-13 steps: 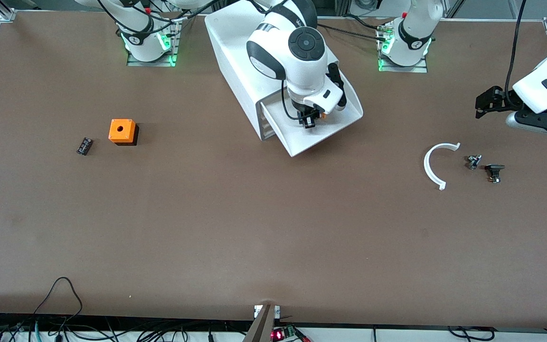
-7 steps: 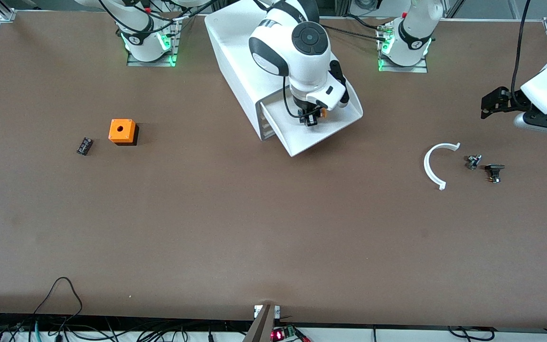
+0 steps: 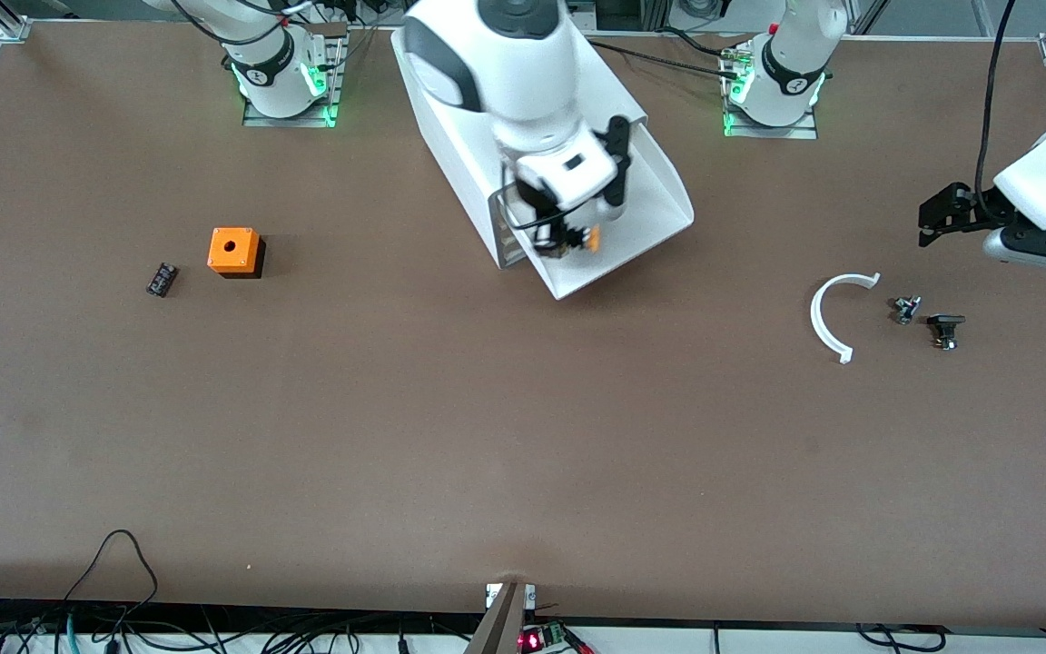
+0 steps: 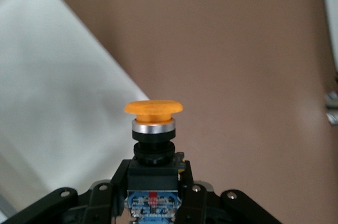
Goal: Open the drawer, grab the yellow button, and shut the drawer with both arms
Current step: 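Carry the button toward the orange box while the left gripper approaches drawer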
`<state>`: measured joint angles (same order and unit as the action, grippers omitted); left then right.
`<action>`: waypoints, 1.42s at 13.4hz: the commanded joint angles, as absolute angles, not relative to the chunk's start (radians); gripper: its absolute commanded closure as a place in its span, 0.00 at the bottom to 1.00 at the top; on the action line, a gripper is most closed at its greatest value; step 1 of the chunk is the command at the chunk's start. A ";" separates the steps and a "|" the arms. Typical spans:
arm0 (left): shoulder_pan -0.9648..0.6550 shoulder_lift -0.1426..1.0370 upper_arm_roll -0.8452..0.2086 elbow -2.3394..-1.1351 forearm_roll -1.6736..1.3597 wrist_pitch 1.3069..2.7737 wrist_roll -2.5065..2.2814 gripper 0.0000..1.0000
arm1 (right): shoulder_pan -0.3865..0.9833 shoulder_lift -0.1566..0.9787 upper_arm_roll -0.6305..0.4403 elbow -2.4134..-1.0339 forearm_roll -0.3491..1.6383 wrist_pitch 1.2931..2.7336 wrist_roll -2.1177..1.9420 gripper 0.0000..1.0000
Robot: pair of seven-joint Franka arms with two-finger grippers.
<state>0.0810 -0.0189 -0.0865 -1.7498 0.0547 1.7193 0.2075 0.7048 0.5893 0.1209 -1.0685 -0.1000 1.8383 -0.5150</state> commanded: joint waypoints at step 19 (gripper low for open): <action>0.000 0.103 -0.479 -2.243 0.046 2.474 -0.793 0.00 | -0.087 0.339 0.103 -2.092 -0.100 2.339 -0.261 0.90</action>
